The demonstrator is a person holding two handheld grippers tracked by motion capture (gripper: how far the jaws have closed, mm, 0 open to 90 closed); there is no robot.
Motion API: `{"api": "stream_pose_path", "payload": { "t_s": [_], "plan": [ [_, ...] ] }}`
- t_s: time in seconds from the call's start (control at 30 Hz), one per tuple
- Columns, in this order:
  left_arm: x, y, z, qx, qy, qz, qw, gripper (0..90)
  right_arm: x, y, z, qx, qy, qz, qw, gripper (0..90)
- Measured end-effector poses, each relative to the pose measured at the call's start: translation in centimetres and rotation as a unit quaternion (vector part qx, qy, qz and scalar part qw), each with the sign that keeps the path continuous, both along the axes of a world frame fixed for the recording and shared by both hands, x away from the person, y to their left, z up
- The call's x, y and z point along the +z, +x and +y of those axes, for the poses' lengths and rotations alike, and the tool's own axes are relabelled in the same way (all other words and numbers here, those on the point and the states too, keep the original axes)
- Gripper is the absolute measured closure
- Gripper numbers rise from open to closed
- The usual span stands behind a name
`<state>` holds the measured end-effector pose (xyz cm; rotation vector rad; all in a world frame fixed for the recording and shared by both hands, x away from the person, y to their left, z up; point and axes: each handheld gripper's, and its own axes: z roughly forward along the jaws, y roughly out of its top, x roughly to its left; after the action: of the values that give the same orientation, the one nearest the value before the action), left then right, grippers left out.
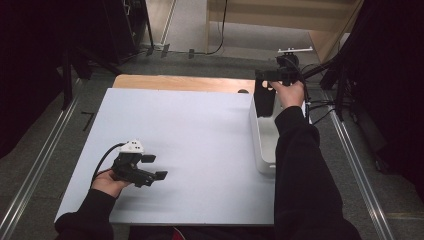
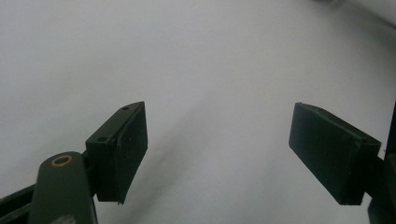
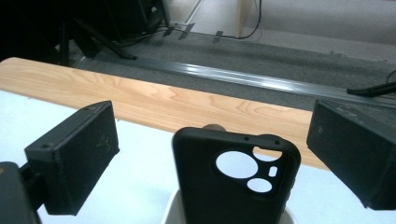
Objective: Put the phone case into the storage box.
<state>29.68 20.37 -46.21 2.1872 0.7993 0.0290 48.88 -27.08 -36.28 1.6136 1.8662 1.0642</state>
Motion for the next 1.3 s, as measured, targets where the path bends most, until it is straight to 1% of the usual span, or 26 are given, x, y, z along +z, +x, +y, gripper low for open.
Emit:
{"api": "stream_pose_path", "payload": {
  "t_s": [0.17, 0.2, 0.23, 0.4, 0.47, 0.5, 0.53, 0.6, 0.7, 0.73, 0.9, 1.0, 1.03, 1.07, 1.2, 1.3],
  "plan": [
    [0.0, 0.1, 0.0, 0.001, 0.001, 0.001, 1.0000, 19.2, 0.8, -0.7, 0.2, 0.015, 0.000, 0.010, 0.9998, 1.2],
    [0.0, 0.1, 0.0, 0.002, -0.001, 0.000, 1.0000, 19.2, 0.9, -0.8, 0.2, 0.016, 0.003, 0.013, 0.9998, 2.7],
    [0.0, 0.1, 0.0, 0.002, -0.001, 0.000, 1.0000, 19.2, 1.1, -0.9, 0.2, 0.019, 0.004, 0.013, 0.9997, 4.0],
    [0.0, 0.1, 0.1, 0.002, -0.001, 0.000, 1.0000, 19.2, 1.9, -1.9, 0.4, 0.039, 0.012, 0.014, 0.9991, 4.3],
    [0.0, 0.2, 0.1, 0.002, -0.002, 0.002, 1.0000, 19.2, 2.1, -2.3, 0.5, 0.049, 0.018, 0.015, 0.9985, 7.4],
    [0.0, 0.2, 0.1, 0.003, -0.003, 0.003, 1.0000, 19.2, 2.1, -2.5, 0.6, 0.054, 0.022, 0.016, 0.9982, 10.6],
    [0.0, 0.2, 0.1, 0.002, -0.003, 0.002, 1.0000, 19.2, 2.2, -2.7, 0.7, 0.060, 0.026, 0.019, 0.9977, 12.6],
    [0.0, 0.2, 0.1, 0.003, -0.004, 0.002, 1.0000, 19.2, 2.2, -3.0, 0.8, 0.076, 0.027, 0.024, 0.9965, 12.6],
    [0.0, 0.2, 0.1, 0.003, -0.004, 0.003, 1.0000, 19.2, 2.3, -3.5, 1.1, 0.089, 0.025, 0.030, 0.9953, 15.6],
    [0.0, 0.2, 0.2, 0.001, -0.002, 0.003, 1.0000, 19.2, 2.4, -3.7, 1.1, 0.094, 0.029, 0.030, 0.9947, 17.3],
    [0.0, 0.3, 0.2, 0.002, -0.005, 0.003, 1.0000, 19.2, 2.6, -4.8, 1.6, 0.116, 0.038, 0.036, 0.9919, 20.2],
    [0.0, 0.3, 0.2, 0.000, -0.004, 0.003, 1.0000, 19.2, 2.8, -5.4, 2.0, 0.130, 0.048, 0.040, 0.9896, 21.3],
    [0.1, 0.3, 0.2, 0.000, 0.002, 0.005, 1.0000, 19.2, 2.8, -5.6, 2.1, 0.134, 0.052, 0.040, 0.9888, 21.5],
    [0.0, 0.3, 0.2, -0.001, -0.001, 0.004, 1.0000, 19.2, 2.8, -5.8, 2.2, 0.138, 0.055, 0.040, 0.9881, 21.7],
    [0.0, 0.3, 0.2, 0.002, -0.007, 0.004, 1.0000, 19.2, 2.7, -6.5, 2.6, 0.155, 0.056, 0.042, 0.9855, 22.3],
    [0.0, 0.3, 0.2, 0.002, -0.007, 0.004, 1.0000, 19.2, 2.6, -7.1, 2.8, 0.166, 0.056, 0.043, 0.9836, 22.3]
  ]
}}
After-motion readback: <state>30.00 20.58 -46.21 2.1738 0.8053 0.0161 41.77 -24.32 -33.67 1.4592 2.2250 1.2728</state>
